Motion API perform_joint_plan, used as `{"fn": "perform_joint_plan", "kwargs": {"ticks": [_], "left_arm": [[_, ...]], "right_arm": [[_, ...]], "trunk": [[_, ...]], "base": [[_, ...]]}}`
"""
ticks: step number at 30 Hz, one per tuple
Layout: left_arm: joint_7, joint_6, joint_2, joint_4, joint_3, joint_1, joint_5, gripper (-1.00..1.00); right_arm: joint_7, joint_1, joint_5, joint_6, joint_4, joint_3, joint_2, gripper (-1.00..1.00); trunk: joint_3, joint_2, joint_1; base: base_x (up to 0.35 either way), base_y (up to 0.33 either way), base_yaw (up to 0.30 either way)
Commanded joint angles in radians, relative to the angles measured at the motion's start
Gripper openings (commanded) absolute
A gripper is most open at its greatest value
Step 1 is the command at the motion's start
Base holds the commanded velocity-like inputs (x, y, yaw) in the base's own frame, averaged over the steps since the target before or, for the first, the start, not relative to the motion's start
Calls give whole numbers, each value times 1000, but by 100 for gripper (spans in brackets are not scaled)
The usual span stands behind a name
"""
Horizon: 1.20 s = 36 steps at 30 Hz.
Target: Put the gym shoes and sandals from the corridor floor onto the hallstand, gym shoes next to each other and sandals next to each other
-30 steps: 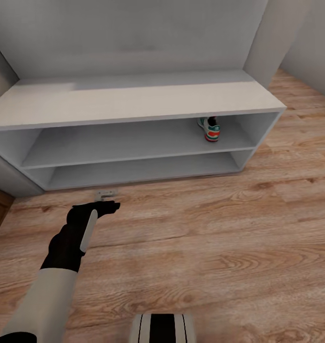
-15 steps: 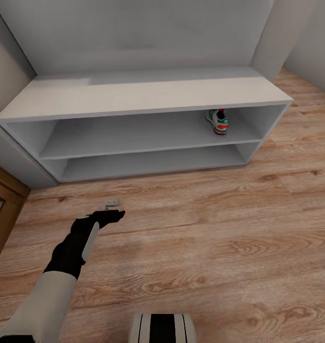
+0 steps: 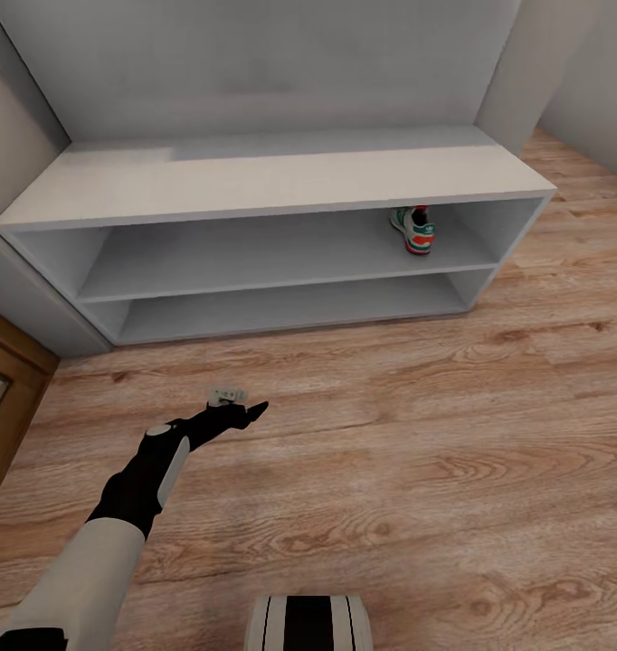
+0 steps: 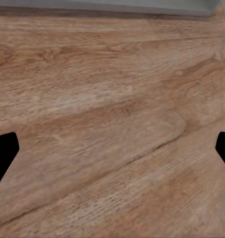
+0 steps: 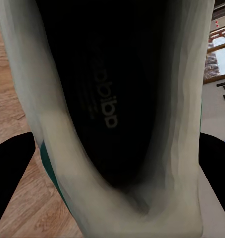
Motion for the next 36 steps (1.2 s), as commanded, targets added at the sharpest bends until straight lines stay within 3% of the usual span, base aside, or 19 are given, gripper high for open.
{"fn": "perform_joint_plan", "kwargs": {"ticks": [1,9,13,20,21,22,23,27,31,36], "left_arm": [[-34,7,0,0,2,0,8,100],[-208,5,3,31,5,0,8,100],[-241,5,11,51,6,0,6,100],[-246,5,13,55,5,0,5,100],[-246,6,13,57,5,0,5,100],[-246,5,13,65,4,0,4,100],[-246,5,12,85,4,0,3,100],[-246,4,12,101,4,0,2,100],[-246,3,12,104,4,0,2,100],[-246,3,12,105,3,0,1,100]], "right_arm": [[-2,0,0,5,-1,1,0,-100],[-2,0,0,5,-2,2,0,-100],[-5,0,0,5,-2,1,0,-100],[-4,0,0,5,-2,10,0,-100],[-4,0,0,5,-2,30,0,-100],[-5,0,0,5,-2,84,0,-100],[-5,0,-1,5,-2,178,0,-100],[-5,0,-2,9,-2,294,0,-100],[-5,0,-7,13,-1,325,3,-100],[-4,-4,-14,21,-1,336,13,-100]], "trunk": [[-1,0,0],[-1,0,0],[-1,0,0],[-1,0,0],[-1,0,0],[-1,0,0],[-1,0,0],[-1,0,0],[-1,0,0],[-1,0,0]], "base": [[0,0,0],[0,0,0],[0,0,0],[0,0,0],[0,0,0],[0,0,0],[0,0,0],[0,0,0],[0,0,0],[0,0,0]]}}
